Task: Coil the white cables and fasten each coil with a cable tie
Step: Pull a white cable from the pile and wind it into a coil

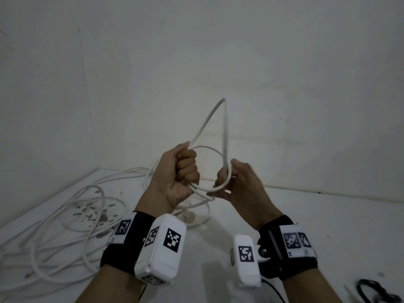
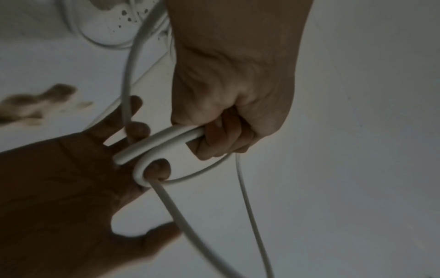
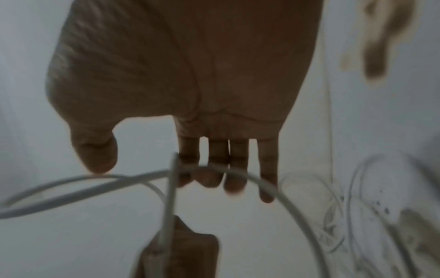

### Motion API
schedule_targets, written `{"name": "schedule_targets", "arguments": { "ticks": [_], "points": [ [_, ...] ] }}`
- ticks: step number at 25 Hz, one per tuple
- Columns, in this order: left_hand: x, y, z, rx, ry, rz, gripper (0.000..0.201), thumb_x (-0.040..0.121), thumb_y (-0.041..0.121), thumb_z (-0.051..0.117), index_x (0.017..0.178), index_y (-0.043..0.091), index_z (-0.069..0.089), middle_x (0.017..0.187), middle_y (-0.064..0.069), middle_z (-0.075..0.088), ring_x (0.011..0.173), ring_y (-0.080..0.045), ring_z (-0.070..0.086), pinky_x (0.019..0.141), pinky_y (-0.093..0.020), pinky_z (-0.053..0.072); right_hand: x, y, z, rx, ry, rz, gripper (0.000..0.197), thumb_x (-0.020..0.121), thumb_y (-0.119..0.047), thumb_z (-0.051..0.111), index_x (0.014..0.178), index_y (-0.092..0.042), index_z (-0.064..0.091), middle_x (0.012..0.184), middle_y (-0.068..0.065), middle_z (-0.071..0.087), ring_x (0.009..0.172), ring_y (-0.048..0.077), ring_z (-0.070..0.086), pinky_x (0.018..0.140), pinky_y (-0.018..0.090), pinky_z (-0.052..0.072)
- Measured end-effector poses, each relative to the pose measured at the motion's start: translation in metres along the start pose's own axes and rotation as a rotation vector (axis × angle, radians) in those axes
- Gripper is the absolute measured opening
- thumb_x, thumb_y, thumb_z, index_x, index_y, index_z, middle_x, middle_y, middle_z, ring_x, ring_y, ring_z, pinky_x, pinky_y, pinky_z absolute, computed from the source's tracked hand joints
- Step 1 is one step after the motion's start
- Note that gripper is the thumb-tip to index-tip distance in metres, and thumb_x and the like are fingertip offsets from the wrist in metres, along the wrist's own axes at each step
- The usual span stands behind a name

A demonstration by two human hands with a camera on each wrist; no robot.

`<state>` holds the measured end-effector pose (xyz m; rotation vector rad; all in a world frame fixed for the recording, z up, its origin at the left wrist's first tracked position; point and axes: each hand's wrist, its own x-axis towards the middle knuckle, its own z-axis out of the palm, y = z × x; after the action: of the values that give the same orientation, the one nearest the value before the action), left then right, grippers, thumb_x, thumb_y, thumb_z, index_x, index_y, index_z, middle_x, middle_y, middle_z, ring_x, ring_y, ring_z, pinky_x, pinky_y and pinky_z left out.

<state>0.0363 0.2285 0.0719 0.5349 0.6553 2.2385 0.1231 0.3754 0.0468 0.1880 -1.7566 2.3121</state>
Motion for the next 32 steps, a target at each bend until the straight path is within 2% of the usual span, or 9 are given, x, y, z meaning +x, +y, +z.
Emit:
{"name": "schedule_targets", "arguments": {
  "ticks": [3,6,13,16,19,23,26,29,32],
  "points": [
    [-0.007,0.027,-0.01,-0.003,0.072,0.117,0.043,0.085,0.026,0.047,0.044,0.023,0.033,0.045,0.012,0.005,0.035,-0.011,0.002,0.027,-0.017,0.01,0.001,-0.003,-0.013,-0.52,0.448,0.044,0.061,0.076,-0.073,0.065,0.055,-0.025,0.033,0.051,-0.007,0.027,0.047,0.013,0.029,0.053,0.029,0.038],
    [-0.017,0.058,-0.032,0.103,0.233,0.216,0.051,0.092,0.026,0.046,0.043,0.024,0.032,0.035,0.01,0.01,0.039,-0.012,0.0,0.029,-0.02,0.011,-0.007,-0.011,-0.045,-0.585,0.791,-0.033,0.069,0.07,-0.061,0.08,0.046,-0.024,0.027,0.042,-0.009,0.023,0.045,0.015,0.026,0.052,0.03,0.03],
    [-0.016,0.066,-0.067,0.095,0.472,0.276,0.054,0.094,0.022,0.047,0.043,0.023,0.03,0.035,0.008,0.016,0.028,-0.01,0.01,0.034,-0.021,0.01,-0.013,-0.023,-0.057,-0.524,0.878,-0.036,0.07,0.074,-0.05,0.082,0.048,-0.021,0.024,0.04,-0.009,0.017,0.046,0.017,0.02,0.05,0.029,0.025],
    [-0.012,0.062,-0.071,0.02,0.524,0.359,0.047,0.093,0.02,0.046,0.05,0.023,0.028,0.038,0.008,0.016,0.029,-0.011,0.012,0.033,-0.021,0.012,-0.009,-0.03,-0.05,-0.487,0.765,-0.047,0.056,0.086,-0.047,0.072,0.056,-0.016,0.036,0.048,-0.006,0.026,0.044,0.015,0.022,0.045,0.026,0.026],
    [-0.008,0.06,-0.079,-0.091,0.558,0.442,0.042,0.094,0.019,0.041,0.054,0.023,0.028,0.041,0.008,0.018,0.032,-0.01,0.014,0.034,-0.021,0.016,-0.007,-0.044,-0.035,-0.378,0.501,-0.033,0.003,0.097,-0.013,0.05,0.095,-0.013,0.051,0.068,0.005,0.042,0.05,0.016,0.036,0.045,0.027,0.037],
    [-0.007,0.06,-0.085,-0.188,0.45,0.516,0.015,0.071,0.014,0.042,0.059,0.02,0.034,0.045,0.008,0.03,0.035,-0.009,0.023,0.04,-0.021,0.026,-0.024,-0.071,-0.023,-0.494,0.08,0.003,0.038,0.094,0.006,0.031,0.092,-0.005,0.068,0.09,0.011,0.072,0.084,0.027,0.067,0.073,0.042,0.059],
    [-0.007,0.058,-0.08,-0.186,0.373,0.562,0.011,0.072,0.012,0.039,0.063,0.018,0.038,0.053,0.006,0.034,0.042,-0.01,0.029,0.054,-0.025,0.03,-0.032,-0.071,-0.014,-0.831,-0.113,0.025,0.04,0.097,0.007,0.044,0.11,-0.018,0.072,0.112,-0.007,0.074,0.107,0.007,0.066,0.09,0.032,0.054],
    [-0.003,0.054,-0.077,-0.164,0.35,0.536,0.029,0.093,0.013,0.028,0.066,0.018,0.038,0.055,0.005,0.035,0.046,-0.012,0.032,0.061,-0.026,0.035,-0.031,-0.061,0.001,-0.983,-0.167,-0.006,0.017,0.099,-0.013,0.057,0.109,-0.017,0.071,0.099,-0.008,0.078,0.093,0.01,0.072,0.084,0.031,0.057],
    [0.0,0.047,-0.072,-0.162,0.28,0.469,0.028,0.095,0.013,0.032,0.068,0.017,0.038,0.056,0.003,0.037,0.048,-0.012,0.034,0.073,-0.028,0.044,-0.028,-0.059,0.022,-0.93,-0.031,-0.153,0.043,0.1,-0.042,0.053,0.083,-0.007,0.072,0.067,0.003,0.073,0.056,0.02,0.066,0.059,0.026,0.052]
  ]
}}
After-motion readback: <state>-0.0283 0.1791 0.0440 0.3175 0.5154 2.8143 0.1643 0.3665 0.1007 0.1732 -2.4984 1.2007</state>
